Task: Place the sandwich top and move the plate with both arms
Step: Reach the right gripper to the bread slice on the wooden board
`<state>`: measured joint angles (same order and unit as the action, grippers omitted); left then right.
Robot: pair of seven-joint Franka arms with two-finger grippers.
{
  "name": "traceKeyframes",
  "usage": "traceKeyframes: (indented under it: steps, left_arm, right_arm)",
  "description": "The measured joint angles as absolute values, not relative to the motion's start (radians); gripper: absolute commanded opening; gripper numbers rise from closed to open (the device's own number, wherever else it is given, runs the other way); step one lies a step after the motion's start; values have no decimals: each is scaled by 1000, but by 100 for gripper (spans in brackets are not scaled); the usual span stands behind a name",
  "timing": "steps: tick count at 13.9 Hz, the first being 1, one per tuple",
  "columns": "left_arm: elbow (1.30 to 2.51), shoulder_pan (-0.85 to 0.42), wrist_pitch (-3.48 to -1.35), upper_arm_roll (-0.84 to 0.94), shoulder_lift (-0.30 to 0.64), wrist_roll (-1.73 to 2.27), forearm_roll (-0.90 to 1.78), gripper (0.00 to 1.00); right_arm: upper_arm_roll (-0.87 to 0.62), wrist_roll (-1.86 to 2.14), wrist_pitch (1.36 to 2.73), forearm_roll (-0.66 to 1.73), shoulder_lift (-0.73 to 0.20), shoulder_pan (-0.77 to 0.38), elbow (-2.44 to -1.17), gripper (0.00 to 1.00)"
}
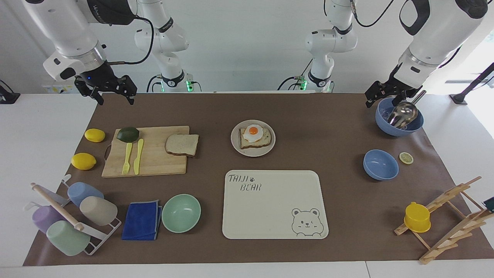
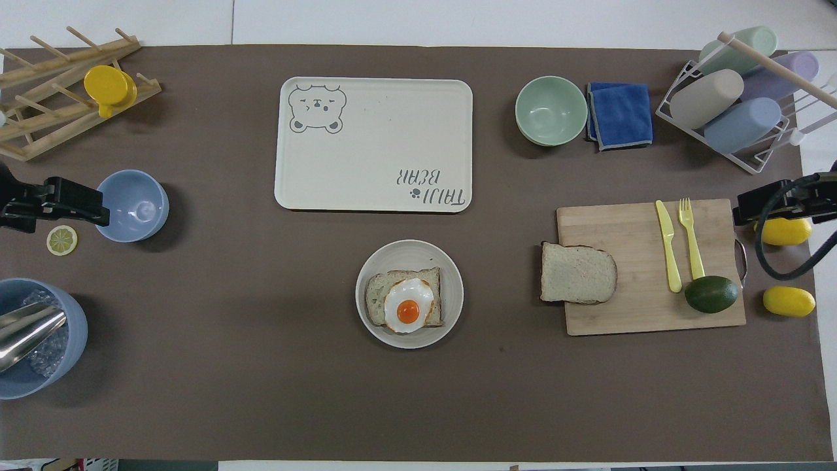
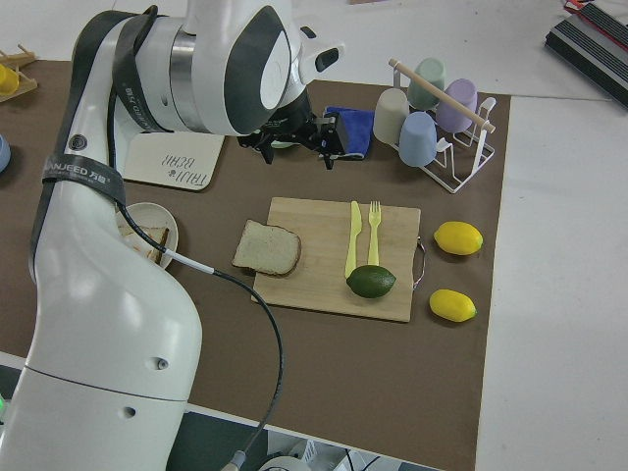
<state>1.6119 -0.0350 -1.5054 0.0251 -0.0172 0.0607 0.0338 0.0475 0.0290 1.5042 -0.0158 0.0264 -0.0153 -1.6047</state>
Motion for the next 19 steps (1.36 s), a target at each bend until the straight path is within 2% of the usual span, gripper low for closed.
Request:
traceKeyframes:
  steps: [12,14,17,19]
  left_arm:
    - [1612,-35,-1505,25,-17,61,34,100]
    - [1612,-35,-1505,25,-17,61,34,100]
    - [1612,-35,-1505,25,-17,61,34,100]
    - [1612,-35,-1505,25,-17,61,34,100]
  right_arm:
    - [41,30,1509,-12,29,-7,-1617,100]
    - [34,16,1583,-9,31,-68,-1658,100]
    - [27,-152,1740,-8,31,-245,-1780,100]
    - [22,-290,1812,-44,-19,-360,-1827,100]
